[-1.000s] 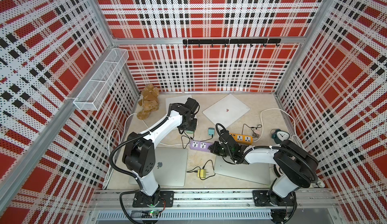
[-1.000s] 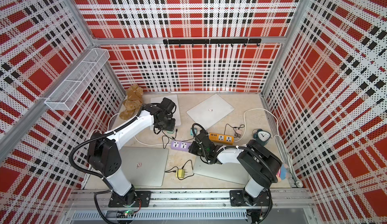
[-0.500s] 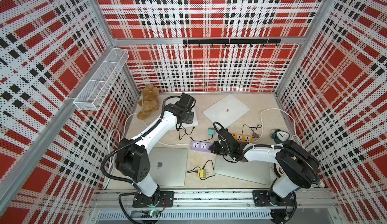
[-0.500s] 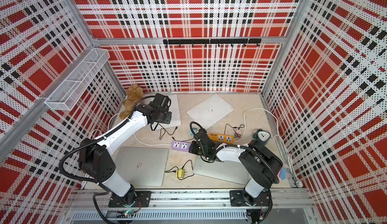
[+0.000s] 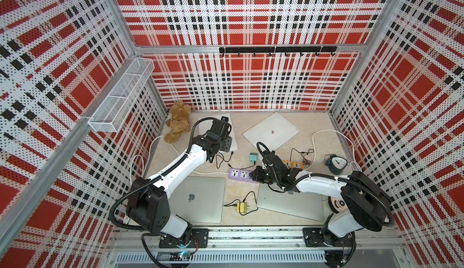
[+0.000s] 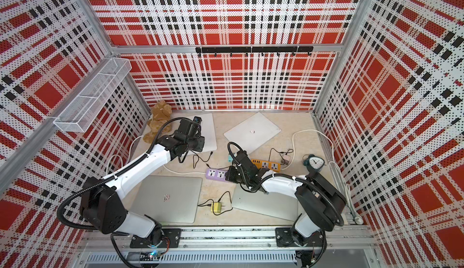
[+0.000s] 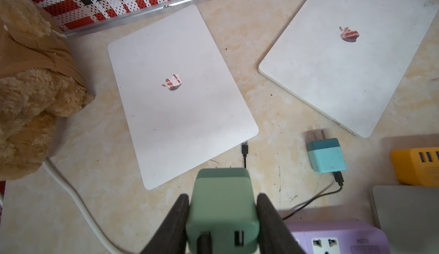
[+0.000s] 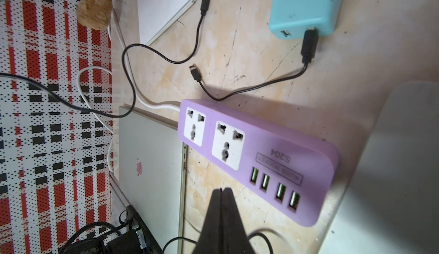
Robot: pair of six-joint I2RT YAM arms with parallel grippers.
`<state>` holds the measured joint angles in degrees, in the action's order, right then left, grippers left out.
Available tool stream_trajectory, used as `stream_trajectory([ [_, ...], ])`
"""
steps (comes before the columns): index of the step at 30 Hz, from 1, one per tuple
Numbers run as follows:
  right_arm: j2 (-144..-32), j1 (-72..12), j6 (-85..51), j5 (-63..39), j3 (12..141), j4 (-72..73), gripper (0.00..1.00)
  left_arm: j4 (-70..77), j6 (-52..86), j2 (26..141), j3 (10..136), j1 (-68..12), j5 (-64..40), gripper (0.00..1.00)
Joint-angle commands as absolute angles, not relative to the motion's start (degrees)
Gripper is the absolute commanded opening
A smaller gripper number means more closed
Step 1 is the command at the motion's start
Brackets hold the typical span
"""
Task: Unplug the laptop charger
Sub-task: Place the plug at the center of the board.
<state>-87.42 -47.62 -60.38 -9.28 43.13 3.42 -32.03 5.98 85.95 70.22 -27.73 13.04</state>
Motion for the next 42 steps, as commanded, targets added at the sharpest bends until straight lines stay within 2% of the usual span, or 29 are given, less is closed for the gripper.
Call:
stream_trajectory([
  [1,-84.47,-47.82,-59.62,-6.74,43.92,0.87,0.0,-27.68,2.42,85.75,68.85,-27.42,11.57,0.26],
  [23,-76.06,-45.22,-58.88,-3.18,39.31,-4.98,0.0,-16.03,0.44,95.0,63.04,-28.39,3.98,0.26],
  [42,-72.78,-43.65,-58.7,-2.54,36.72,-6.55,0.0,-13.38,1.71,102.96,65.57,-32.62,2.92,0.26],
])
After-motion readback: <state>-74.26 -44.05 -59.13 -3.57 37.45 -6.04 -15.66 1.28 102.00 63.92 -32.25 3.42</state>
